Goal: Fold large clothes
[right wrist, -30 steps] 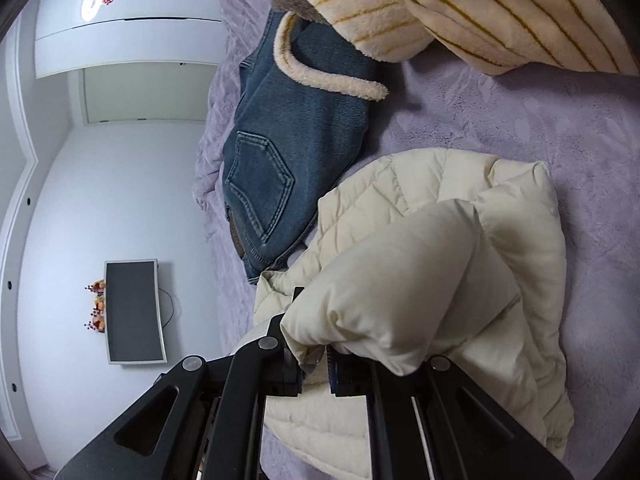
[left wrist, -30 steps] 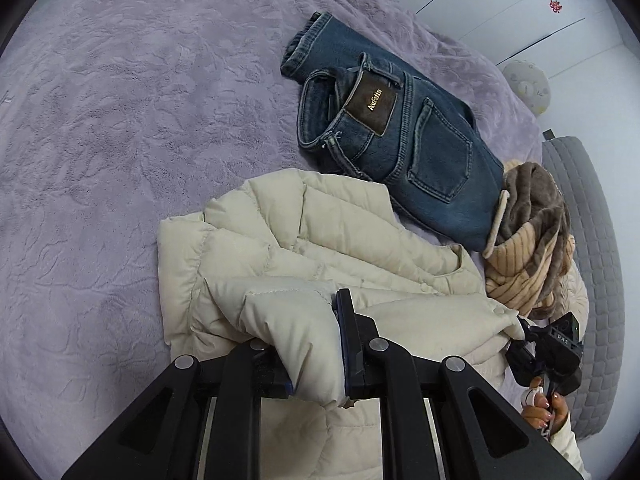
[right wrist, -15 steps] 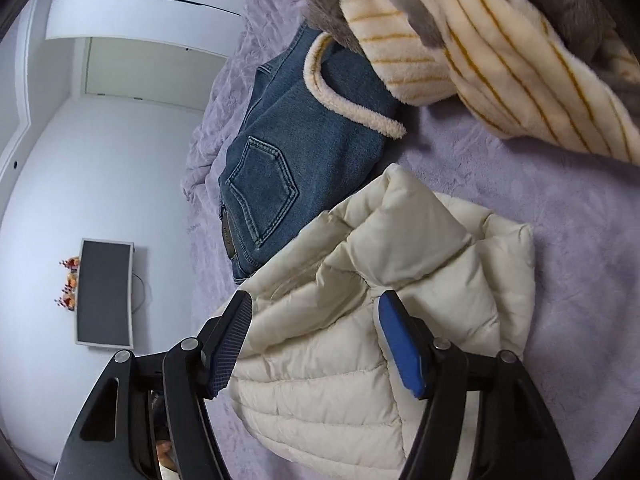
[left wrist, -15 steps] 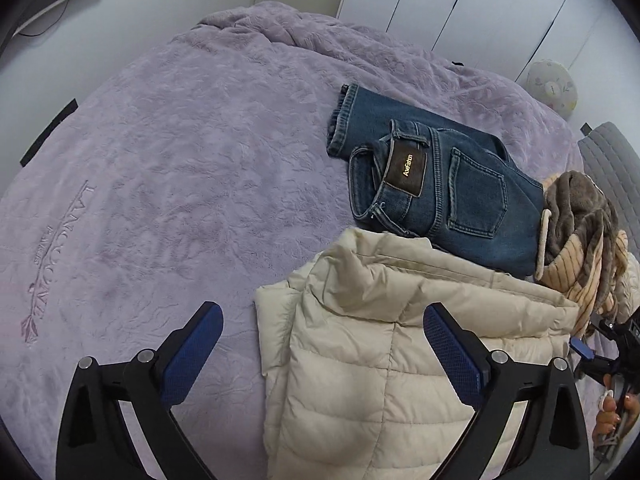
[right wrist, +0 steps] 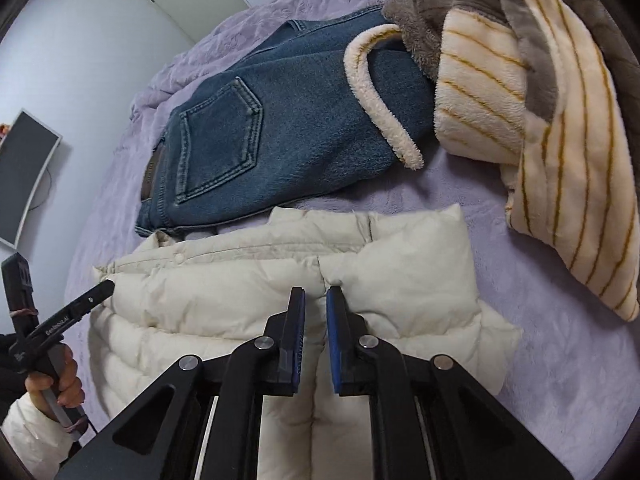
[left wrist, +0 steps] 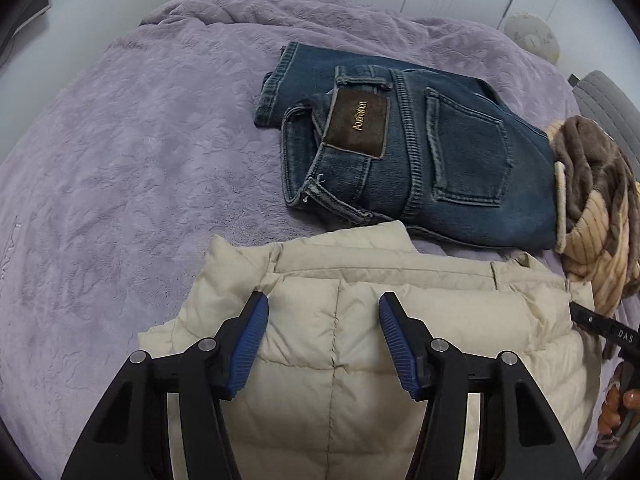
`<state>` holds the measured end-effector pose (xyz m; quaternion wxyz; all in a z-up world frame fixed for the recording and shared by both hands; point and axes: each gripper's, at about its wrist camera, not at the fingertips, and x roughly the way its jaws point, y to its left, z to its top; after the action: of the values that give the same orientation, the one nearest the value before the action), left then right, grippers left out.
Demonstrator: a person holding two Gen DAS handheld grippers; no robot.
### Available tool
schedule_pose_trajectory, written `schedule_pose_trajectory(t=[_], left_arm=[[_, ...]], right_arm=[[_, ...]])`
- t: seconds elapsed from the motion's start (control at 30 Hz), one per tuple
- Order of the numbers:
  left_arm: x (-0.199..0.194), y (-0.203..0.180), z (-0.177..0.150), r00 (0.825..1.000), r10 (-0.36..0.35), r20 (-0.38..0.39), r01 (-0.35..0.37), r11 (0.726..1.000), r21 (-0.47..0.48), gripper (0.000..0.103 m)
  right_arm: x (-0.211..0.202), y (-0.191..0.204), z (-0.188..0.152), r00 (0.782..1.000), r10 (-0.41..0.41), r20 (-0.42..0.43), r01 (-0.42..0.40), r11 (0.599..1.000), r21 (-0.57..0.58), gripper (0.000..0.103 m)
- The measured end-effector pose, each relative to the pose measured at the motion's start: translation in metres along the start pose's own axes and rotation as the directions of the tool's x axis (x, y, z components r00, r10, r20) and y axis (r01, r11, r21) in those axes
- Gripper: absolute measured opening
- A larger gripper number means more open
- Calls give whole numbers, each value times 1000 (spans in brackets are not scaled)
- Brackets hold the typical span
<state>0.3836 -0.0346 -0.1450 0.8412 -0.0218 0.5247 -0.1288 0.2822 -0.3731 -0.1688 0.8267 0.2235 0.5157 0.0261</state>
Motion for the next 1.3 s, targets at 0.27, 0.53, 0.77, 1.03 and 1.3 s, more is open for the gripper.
schedule_pose_trajectory(t=[0.27,0.53,0.77,1.03,1.3], left_arm=[[31,12,5,1000,14,2,-14,998,-56,60],[36,24,18,999,37,-4,-37,992,-119,60],[3,58,29,991,134,5,-129,963,-238,61],[-69,69,-24,998,48,34,-42,985,-167,83],[-109,78,-98,999,-41,-29,33,973,-227,83]], right_arm=[[34,-39,0,999,-36,24,32,992,120,7],[37,-57,4,999,-31,36,22,976,217,6],[3,-62,6,997,-31,75,10,964,264,12],[-51,-42,-20,990,70,121,-100,959,266,35],[-83,-15,-78,985,139,101,-162,947,277,53]])
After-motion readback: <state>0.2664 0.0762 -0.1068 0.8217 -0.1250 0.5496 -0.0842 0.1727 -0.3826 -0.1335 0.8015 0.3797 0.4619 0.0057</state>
